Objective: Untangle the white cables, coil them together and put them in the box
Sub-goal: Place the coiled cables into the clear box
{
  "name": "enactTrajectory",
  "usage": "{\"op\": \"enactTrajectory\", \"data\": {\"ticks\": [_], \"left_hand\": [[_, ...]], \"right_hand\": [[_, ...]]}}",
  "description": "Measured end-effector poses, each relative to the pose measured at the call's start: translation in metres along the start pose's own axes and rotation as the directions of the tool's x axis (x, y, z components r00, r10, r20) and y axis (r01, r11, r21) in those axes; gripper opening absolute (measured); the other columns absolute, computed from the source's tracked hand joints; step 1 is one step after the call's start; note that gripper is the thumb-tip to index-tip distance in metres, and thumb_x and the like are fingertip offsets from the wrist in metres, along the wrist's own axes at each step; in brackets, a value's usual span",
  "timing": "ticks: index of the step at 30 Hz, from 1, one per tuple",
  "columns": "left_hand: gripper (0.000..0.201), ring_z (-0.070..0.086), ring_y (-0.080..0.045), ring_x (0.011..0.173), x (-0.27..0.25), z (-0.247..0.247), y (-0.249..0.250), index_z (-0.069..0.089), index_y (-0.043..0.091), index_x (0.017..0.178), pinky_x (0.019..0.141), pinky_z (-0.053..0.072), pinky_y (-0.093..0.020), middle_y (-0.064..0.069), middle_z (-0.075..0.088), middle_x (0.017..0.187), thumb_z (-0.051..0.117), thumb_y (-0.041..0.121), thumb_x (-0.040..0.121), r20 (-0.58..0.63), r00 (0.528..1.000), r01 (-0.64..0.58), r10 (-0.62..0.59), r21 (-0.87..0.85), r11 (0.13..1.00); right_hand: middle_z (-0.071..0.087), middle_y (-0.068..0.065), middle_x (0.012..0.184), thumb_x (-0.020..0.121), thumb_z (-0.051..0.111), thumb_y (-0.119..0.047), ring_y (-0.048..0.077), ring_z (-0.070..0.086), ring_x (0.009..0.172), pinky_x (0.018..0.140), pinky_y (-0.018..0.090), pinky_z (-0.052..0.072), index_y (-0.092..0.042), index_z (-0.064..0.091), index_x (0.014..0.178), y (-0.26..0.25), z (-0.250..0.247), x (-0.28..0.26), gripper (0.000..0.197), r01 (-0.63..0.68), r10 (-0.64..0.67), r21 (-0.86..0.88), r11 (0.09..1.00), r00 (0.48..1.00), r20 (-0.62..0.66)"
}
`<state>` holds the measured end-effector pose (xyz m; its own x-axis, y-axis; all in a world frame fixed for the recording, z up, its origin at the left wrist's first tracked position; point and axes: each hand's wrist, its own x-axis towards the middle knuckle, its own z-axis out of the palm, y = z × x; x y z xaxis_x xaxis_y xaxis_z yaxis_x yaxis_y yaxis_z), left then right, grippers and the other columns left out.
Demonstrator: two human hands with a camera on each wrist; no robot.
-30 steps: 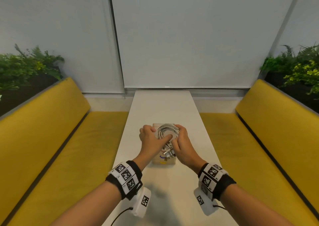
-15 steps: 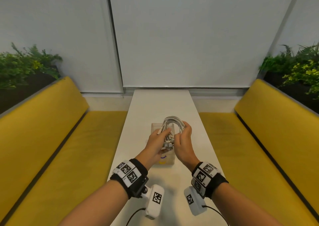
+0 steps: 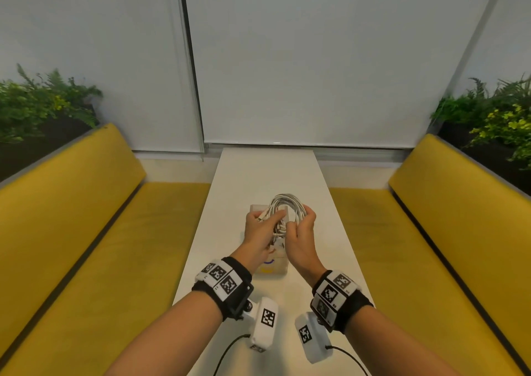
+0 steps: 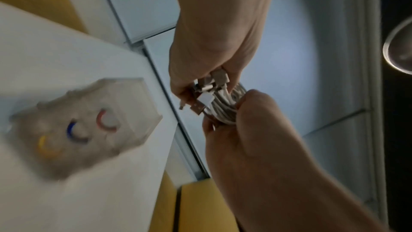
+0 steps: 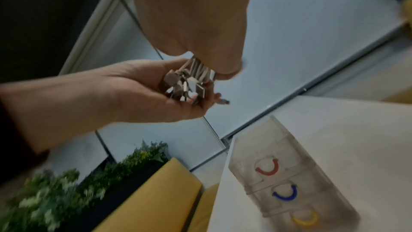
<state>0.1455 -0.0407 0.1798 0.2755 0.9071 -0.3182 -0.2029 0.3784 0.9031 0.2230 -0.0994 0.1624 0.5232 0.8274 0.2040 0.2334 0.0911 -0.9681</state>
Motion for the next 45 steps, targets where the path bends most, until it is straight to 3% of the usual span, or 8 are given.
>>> {"op": "enactTrajectory", "data": {"ticks": [11,15,20,27,33,37,40,45], "left_hand": [[0.040,0.069,-0.027,0.076,0.003,-0.008,-0.023,0.072,0.007,0.108,0.067,0.056,-0.036,-0.017,0.073,0.090,0.079,0.037,0.083,-0.056,0.998,0.007,-0.013,-0.111,0.994],[0.065,0.073,-0.030,0.094,-0.006,-0.016,-0.030,0.056,0.012,0.133,0.077,0.058,-0.040,-0.018,0.072,0.113,0.082,0.037,0.079,0.078,0.997,0.010,0.019,-0.358,0.934],[0.097,0.070,-0.024,0.109,-0.007,-0.020,-0.044,0.036,0.026,0.144,0.092,0.058,-0.042,-0.010,0.068,0.124,0.093,0.031,0.066,0.069,0.992,-0.088,0.101,-0.169,0.982],[0.027,0.067,-0.020,0.073,0.016,-0.011,-0.027,0.066,0.014,0.107,0.065,0.056,-0.034,-0.008,0.070,0.084,0.069,0.036,0.094,-0.177,0.979,-0.119,0.097,-0.113,0.986],[0.040,0.061,-0.022,0.056,0.034,-0.035,-0.026,0.068,0.005,0.086,0.064,0.052,-0.038,-0.002,0.063,0.056,0.063,0.043,0.096,-0.186,0.959,-0.193,0.216,0.135,0.972],[0.043,0.060,-0.022,0.052,0.041,-0.062,-0.037,0.066,0.006,0.080,0.058,0.047,-0.032,-0.004,0.062,0.055,0.061,0.045,0.097,-0.153,0.967,-0.152,0.201,0.284,0.947],[0.038,0.061,-0.023,0.062,0.040,-0.082,-0.052,0.068,0.009,0.081,0.063,0.047,-0.032,-0.003,0.065,0.062,0.062,0.043,0.097,-0.136,0.980,-0.098,0.145,0.303,0.948],[0.029,0.057,-0.015,0.058,0.034,-0.108,-0.066,0.067,0.015,0.081,0.062,0.044,-0.028,0.009,0.062,0.053,0.063,0.038,0.098,-0.128,0.991,-0.013,0.047,0.260,0.965]], "right_hand": [[0.042,0.007,0.134,0.096,0.036,-0.012,0.020,0.049,0.125,0.107,0.046,0.046,-0.025,0.029,0.126,0.016,0.012,-0.012,0.033,-0.181,0.181,0.086,0.980,0.983,0.009],[0.038,0.007,0.136,0.095,0.035,-0.013,0.020,0.047,0.127,0.109,0.047,0.045,-0.022,0.028,0.127,0.014,0.015,-0.008,0.034,-0.204,0.211,0.141,0.969,0.977,-0.039],[0.036,0.008,0.142,0.091,0.039,-0.029,0.024,0.050,0.128,0.103,0.049,0.051,-0.030,0.025,0.134,0.020,0.023,-0.002,0.045,-0.232,0.241,0.162,0.959,0.970,-0.035],[0.048,0.007,0.134,0.099,0.033,-0.013,0.020,0.053,0.123,0.103,0.037,0.049,-0.019,0.019,0.132,0.015,0.025,-0.011,0.036,-0.254,0.232,0.168,0.953,0.963,0.139],[0.044,0.001,0.138,0.092,0.046,-0.049,0.014,0.050,0.127,0.108,0.038,0.045,-0.026,0.027,0.138,0.039,0.024,-0.021,0.055,-0.225,0.199,0.083,0.971,0.950,0.240],[0.063,0.012,0.107,0.106,0.031,-0.040,0.021,0.058,0.090,0.078,0.033,0.050,-0.003,0.056,0.121,0.052,0.018,-0.027,0.047,-0.329,0.286,0.206,0.921,0.934,0.213],[0.071,0.000,0.088,0.107,0.028,-0.039,0.010,0.064,0.074,0.071,0.025,0.050,-0.012,0.069,0.098,0.070,0.011,-0.022,0.050,-0.449,0.432,0.225,0.864,0.893,0.126],[0.066,0.008,0.085,0.099,0.045,-0.015,0.020,0.056,0.072,0.062,0.027,0.044,-0.009,0.069,0.097,0.110,0.016,-0.012,0.025,-0.595,0.587,0.080,0.800,0.803,0.100]]}}
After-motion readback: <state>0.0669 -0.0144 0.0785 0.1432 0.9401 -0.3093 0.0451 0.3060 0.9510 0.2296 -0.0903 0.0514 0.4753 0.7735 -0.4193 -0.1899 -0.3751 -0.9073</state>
